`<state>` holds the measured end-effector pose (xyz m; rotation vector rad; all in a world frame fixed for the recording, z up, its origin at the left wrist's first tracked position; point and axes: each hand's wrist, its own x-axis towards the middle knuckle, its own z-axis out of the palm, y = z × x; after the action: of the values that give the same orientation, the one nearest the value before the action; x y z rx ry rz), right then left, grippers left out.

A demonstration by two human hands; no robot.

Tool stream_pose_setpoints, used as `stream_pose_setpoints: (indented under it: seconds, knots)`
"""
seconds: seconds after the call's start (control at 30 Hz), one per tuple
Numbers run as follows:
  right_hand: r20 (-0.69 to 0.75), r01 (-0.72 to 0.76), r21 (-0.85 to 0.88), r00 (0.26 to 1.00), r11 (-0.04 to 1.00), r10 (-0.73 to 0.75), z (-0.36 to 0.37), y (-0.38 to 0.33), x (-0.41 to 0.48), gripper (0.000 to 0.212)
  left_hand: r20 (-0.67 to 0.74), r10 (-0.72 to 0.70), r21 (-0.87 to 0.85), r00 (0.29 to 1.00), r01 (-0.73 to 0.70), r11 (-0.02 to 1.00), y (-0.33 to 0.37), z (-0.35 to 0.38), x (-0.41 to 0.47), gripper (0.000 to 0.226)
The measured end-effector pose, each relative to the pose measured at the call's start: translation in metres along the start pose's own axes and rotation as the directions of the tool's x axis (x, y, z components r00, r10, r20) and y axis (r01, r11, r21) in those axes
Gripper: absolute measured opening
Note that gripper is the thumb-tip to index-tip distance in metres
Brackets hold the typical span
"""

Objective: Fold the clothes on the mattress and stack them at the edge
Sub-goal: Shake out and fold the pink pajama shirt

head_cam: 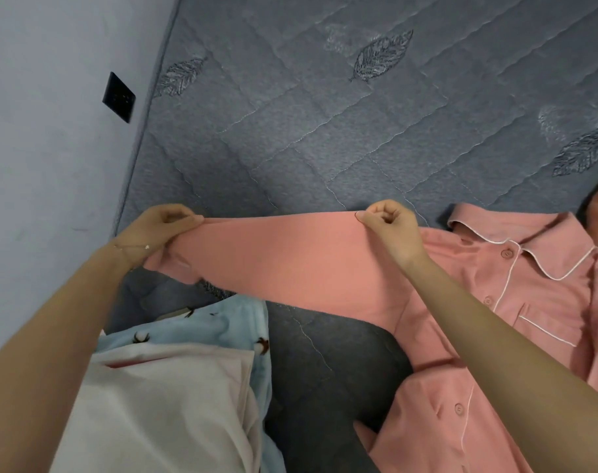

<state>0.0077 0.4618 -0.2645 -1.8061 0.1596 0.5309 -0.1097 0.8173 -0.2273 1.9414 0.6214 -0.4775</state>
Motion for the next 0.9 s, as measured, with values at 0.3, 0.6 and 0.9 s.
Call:
stream_pose_setpoints:
  seconds: [0.3,0.6,0.9]
  knots:
    - [0.045,0.117,-0.32,0.993,0.94,-0.108,0.007,0.023,-0.01,0.015,-0.283,0.05,0.655,0.958,0.154,0.74,-0.029,0.034,0.009,0.024]
    - [0.07,0.28,-0.628,0.949,0.726,-0.306,-0.049,0.035,-0.045,0.046,-0.033,0.397,0.734,0.917,-0.247,0.633,0.03,0.136,0.006,0.051]
    - [0.125,0.214,-0.796,0.973,0.566,-0.193,-0.163,0.073,-0.082,0.068,0.161,0.521,0.788,0.838,-0.427,0.443,0.113,0.286,-0.002,0.058]
